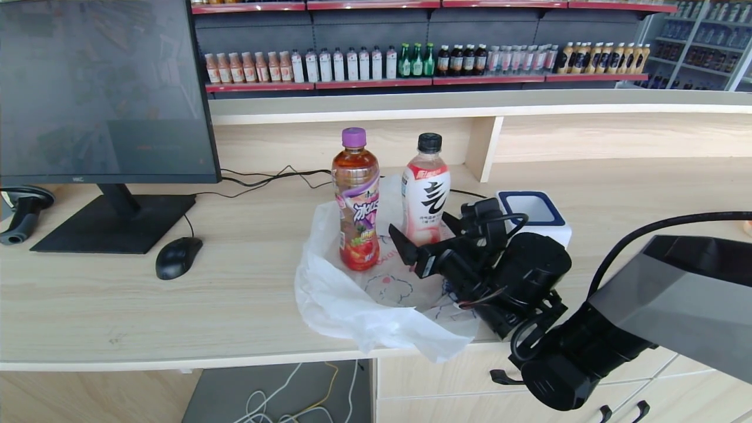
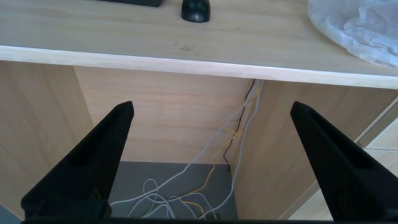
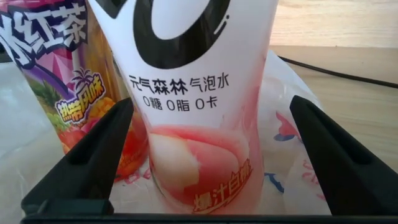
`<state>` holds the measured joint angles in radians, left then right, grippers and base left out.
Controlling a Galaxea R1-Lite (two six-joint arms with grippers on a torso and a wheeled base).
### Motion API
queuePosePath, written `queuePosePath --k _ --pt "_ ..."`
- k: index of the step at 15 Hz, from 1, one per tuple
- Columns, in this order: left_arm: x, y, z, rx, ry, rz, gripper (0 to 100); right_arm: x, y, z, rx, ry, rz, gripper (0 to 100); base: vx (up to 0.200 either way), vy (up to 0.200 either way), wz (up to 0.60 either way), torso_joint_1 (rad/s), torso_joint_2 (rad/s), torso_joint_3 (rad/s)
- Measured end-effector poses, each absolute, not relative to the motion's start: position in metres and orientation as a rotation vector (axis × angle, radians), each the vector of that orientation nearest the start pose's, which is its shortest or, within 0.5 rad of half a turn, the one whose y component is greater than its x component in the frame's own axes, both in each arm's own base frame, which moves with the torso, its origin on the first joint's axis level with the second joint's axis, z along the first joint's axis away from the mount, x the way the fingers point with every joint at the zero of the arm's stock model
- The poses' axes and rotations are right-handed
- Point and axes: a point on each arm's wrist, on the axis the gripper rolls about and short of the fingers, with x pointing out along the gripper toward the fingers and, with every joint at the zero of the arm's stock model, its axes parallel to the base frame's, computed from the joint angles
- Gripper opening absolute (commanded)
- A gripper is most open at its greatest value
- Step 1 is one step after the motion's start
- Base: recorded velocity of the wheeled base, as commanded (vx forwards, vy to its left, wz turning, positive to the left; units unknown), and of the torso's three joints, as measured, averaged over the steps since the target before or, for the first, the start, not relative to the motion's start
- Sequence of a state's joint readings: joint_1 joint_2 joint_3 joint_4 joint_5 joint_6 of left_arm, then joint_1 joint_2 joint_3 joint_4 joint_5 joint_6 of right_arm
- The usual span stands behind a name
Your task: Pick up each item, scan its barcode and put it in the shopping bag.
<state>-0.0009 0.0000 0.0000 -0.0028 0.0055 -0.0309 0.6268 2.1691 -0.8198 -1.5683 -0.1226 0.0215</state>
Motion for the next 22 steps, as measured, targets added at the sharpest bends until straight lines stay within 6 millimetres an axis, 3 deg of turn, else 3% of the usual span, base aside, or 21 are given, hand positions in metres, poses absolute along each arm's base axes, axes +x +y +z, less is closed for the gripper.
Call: queuePosePath --k 7,14,16,22 --pt "-0.023 0.0 0.076 -0.03 -0.003 0.004 100 0.287 0.208 0.143 0.117 -0.236 0.512 100 0.0 0.0 0.0 0.0 0.0 0.0" --pt "-0.023 0.0 0.076 -0.03 -0.003 0.005 100 0.252 0.181 0.191 0.174 -0.342 0.511 100 0.0 0.0 0.0 0.0 0.0 0.0" --pt "-0.023 0.0 0.076 -0.031 -0.002 0.005 100 0.25 0.174 0.197 0.179 -0.36 0.495 100 0.0 0.0 0.0 0.0 0.0 0.0" --pt "-0.023 0.0 0.076 -0.029 -0.002 0.003 100 0.252 0.158 0.206 0.187 -0.385 0.451 100 0.0 0.0 -0.6 0.006 0.0 -0.001"
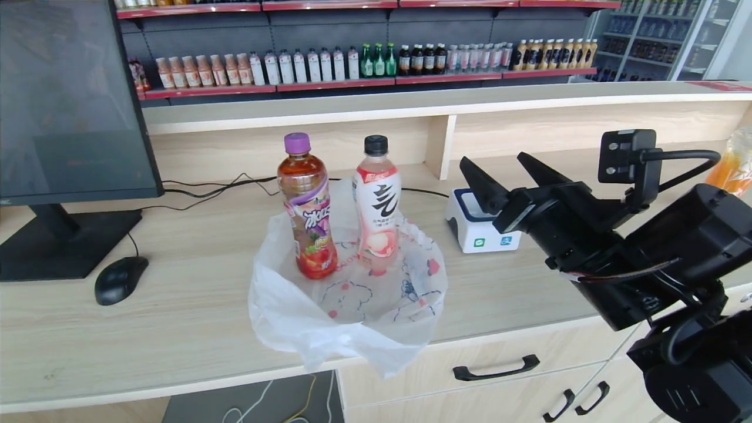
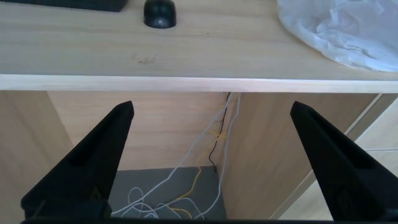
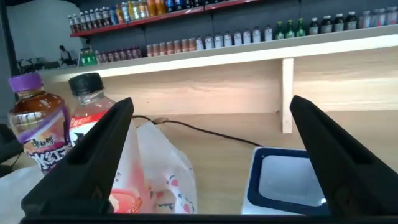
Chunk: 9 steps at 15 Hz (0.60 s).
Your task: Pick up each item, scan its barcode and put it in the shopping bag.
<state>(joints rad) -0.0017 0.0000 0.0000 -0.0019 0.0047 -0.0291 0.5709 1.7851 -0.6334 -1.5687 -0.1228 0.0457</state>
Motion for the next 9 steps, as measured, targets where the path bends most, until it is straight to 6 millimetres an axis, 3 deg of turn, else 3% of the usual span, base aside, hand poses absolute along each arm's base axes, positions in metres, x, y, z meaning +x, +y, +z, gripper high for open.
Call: queuePosePath --k 3,9 --pt "-0.0228 0.0002 0.0756 -0.029 -0.001 0.003 100 0.2486 0.1571 0.2034 0.182 -0.375 0.452 100 0.0 -0.2 -0.6 0.001 0.0 -0.001" --pt "-0.0228 0.0002 0.0757 -0.031 -0.002 0.004 100 0.2464 0.1572 0.2034 0.18 -0.373 0.457 100 0.0 -0.2 0.0 0.003 0.0 0.003"
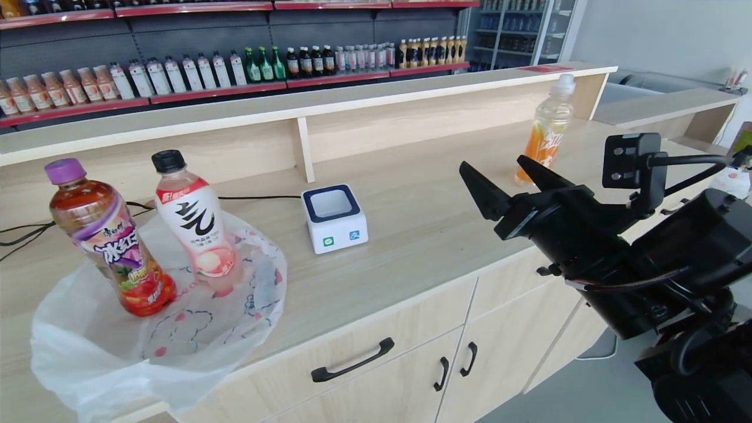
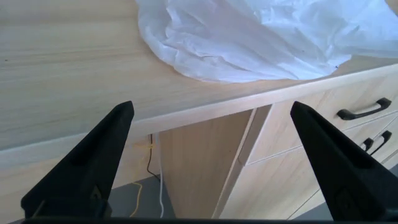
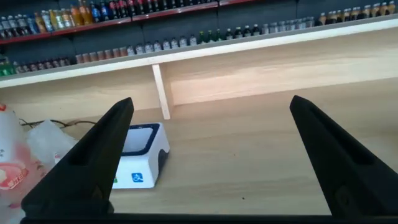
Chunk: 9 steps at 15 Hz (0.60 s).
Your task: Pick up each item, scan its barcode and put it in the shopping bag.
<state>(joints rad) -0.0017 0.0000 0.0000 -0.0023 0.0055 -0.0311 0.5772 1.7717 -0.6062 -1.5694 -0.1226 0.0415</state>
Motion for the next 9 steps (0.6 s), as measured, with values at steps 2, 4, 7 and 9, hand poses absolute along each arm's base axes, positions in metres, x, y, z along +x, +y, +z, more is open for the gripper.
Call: queuePosePath --k 2,4,7,9 --pt "-0.0228 0.0001 0.0756 -0.031 -0.001 0.005 100 0.2465 0.1566 0.2034 0.18 -0.374 0.454 100 0.0 -0.2 0.0 0.0 0.0 0.007" --pt "-0.0228 0.0001 0.0756 -0.031 -0.001 0.004 100 0.2467 0.1571 0.2037 0.18 -0.375 0.456 100 0.0 -0.2 0.0 0.0 0.0 0.007" --pt "-0.0228 0.0002 0.0756 -0.032 -0.001 0.004 100 0.247 0.1573 0.2034 0.18 -0.374 0.456 100 0.0 -0.2 0.0 0.002 0.0 0.002" --pt "-0.0228 0.0001 0.0756 -0.033 -0.001 0.005 100 0.2469 0.1578 0.2035 0.18 -0.375 0.457 100 0.0 -0.2 0.6 0.002 0.0 0.002"
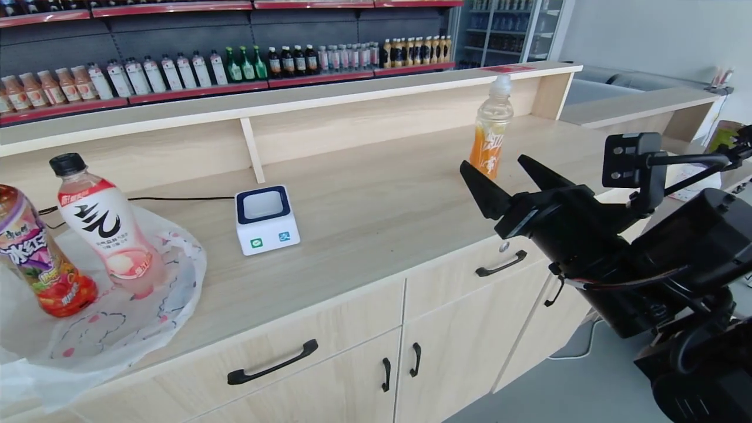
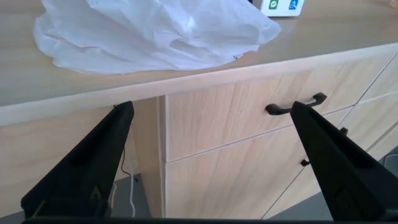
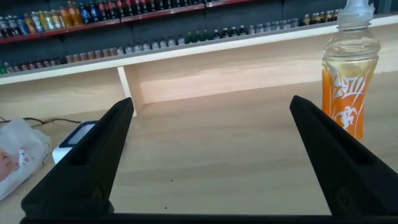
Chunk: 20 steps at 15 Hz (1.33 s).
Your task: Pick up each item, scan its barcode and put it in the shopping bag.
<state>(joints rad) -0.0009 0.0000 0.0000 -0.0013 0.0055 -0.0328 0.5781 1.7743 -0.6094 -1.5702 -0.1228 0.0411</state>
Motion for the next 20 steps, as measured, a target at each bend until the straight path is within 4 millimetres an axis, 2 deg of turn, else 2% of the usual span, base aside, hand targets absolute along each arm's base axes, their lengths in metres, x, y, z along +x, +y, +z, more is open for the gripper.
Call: queuePosePath --k 6,20 --pt "-0.023 0.0 0.076 -0.034 -0.002 0.005 100 0.247 0.158 0.201 0.175 -0.368 0.456 100 0.0 -0.2 0.6 0.003 0.0 0.003" --pt "-0.023 0.0 0.076 -0.034 -0.001 0.005 100 0.248 0.158 0.192 0.162 -0.333 0.457 100 0.0 -0.2 0.0 0.005 0.0 0.004"
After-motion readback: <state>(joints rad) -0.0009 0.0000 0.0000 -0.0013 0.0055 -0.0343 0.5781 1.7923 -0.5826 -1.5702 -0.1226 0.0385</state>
